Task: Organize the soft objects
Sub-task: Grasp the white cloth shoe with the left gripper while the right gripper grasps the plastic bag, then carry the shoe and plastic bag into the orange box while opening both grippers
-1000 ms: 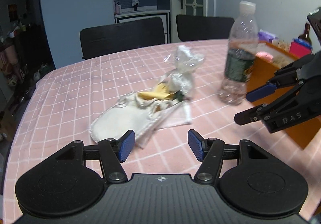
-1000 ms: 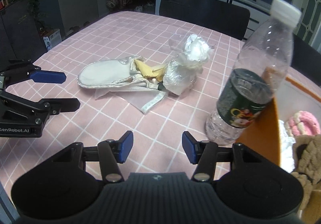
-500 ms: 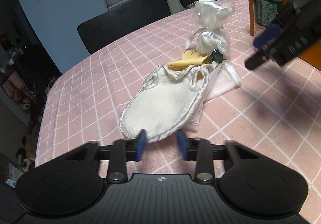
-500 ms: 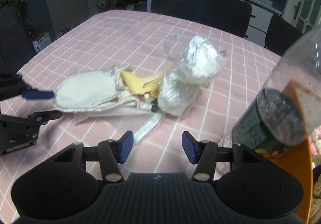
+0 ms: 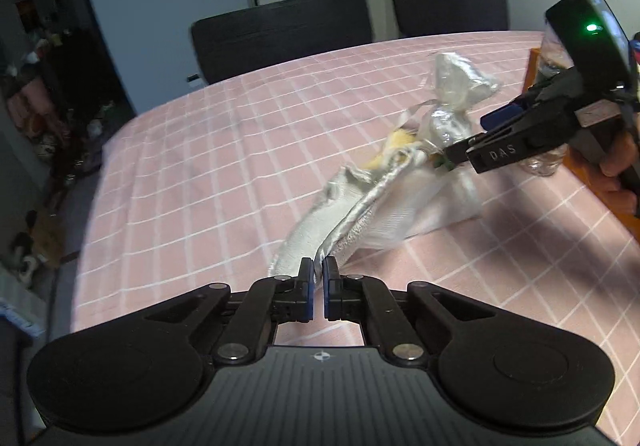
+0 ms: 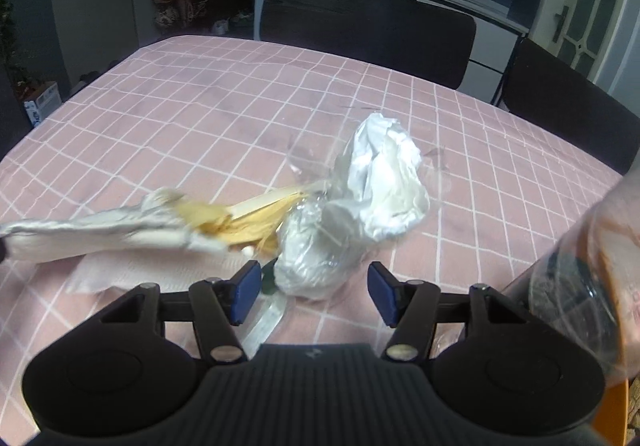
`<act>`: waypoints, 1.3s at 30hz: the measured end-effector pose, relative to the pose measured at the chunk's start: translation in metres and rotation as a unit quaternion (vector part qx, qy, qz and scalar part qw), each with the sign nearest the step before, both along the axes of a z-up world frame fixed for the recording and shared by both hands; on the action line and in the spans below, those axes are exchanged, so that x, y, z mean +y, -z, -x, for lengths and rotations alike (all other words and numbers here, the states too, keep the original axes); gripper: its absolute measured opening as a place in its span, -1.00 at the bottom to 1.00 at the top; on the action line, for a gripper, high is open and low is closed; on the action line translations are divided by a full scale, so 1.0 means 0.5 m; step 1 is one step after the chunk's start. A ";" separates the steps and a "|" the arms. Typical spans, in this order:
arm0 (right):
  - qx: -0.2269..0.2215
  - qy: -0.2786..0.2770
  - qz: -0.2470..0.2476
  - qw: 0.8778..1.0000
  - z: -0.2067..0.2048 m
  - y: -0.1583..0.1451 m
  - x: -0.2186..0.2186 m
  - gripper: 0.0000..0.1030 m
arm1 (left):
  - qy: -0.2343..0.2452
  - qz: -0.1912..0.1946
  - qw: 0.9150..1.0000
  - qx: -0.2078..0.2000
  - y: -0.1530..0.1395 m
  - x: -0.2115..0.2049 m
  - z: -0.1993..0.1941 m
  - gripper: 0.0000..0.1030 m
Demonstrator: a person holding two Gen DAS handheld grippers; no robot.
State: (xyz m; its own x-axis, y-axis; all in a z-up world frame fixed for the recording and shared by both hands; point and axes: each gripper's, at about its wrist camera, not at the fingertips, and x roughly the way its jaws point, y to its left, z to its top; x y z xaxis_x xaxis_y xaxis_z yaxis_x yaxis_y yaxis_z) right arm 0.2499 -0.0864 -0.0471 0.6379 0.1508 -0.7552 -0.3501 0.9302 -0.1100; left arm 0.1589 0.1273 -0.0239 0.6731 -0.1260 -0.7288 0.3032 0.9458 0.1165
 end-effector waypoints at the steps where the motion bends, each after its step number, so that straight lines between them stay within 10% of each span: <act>1: 0.000 0.004 0.002 1.000 -0.006 0.005 0.004 0.16 | -0.008 -0.008 1.000 0.000 -0.004 0.001 0.004 -0.89; 14: -0.019 -0.008 0.009 1.000 -0.005 -0.003 0.011 -0.38 | 0.041 -0.035 0.998 0.018 0.059 -0.041 0.008 0.12; 21: -0.066 -0.034 0.011 0.997 0.042 -0.060 0.015 -0.43 | 0.069 -0.077 0.995 0.011 0.081 -0.083 -0.001 0.30; 24: -0.080 -0.046 0.008 0.996 0.066 -0.089 0.006 -0.44 | 0.071 -0.101 0.992 0.006 0.092 -0.094 -0.001 0.19; 26: -0.087 -0.054 0.004 0.995 0.086 -0.107 -0.001 -0.44 | 0.067 -0.110 0.992 0.008 0.097 -0.094 -0.003 -0.34; 30: -0.084 -0.067 -0.009 0.994 0.128 -0.136 -0.022 -0.44 | 0.059 -0.088 0.994 0.021 0.094 -0.086 -0.003 -0.77; 39: -0.067 -0.100 -0.028 0.992 0.234 -0.169 -0.087 -0.44 | 0.024 -0.028 0.999 -0.020 0.009 -0.064 0.041 -0.90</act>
